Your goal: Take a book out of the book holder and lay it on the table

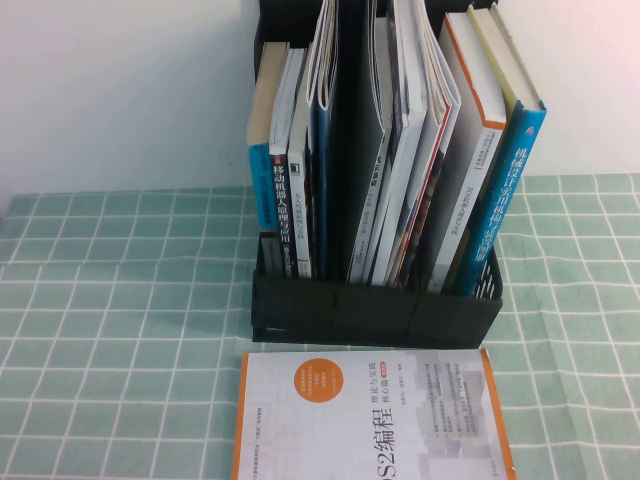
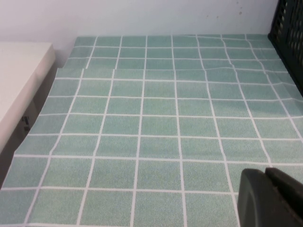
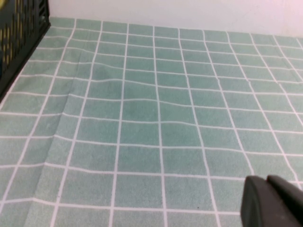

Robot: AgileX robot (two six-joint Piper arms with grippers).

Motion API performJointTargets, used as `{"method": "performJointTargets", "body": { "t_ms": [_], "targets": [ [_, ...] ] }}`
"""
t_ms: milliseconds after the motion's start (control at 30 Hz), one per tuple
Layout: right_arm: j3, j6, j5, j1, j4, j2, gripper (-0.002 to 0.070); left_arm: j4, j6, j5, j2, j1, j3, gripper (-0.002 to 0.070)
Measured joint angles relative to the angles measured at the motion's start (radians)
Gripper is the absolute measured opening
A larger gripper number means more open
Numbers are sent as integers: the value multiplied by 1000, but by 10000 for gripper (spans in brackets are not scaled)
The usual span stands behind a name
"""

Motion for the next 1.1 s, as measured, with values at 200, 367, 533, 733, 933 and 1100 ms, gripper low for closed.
{"method": "performJointTargets", "body": {
  "t_ms": [200, 367, 533, 733, 933, 1100],
  "targets": [
    [0, 2, 0, 0, 0, 0, -2, 0, 0, 0, 0, 0, 0, -3],
    [0, 2, 0, 0, 0, 0, -2, 0, 0, 0, 0, 0, 0, -3],
    [0, 4, 0, 0, 0, 0, -2, 0, 0, 0, 0, 0, 0, -3],
    [1, 4, -71, 0, 2, 0, -2, -3, 0, -15, 0, 0, 0, -3],
    [2, 6, -380, 0, 15, 0, -2, -132, 0, -226, 0, 0, 2, -3],
    [2, 12, -647, 0, 20, 0, -2, -389, -122, -542, 0, 0, 2, -3]
  ]
}}
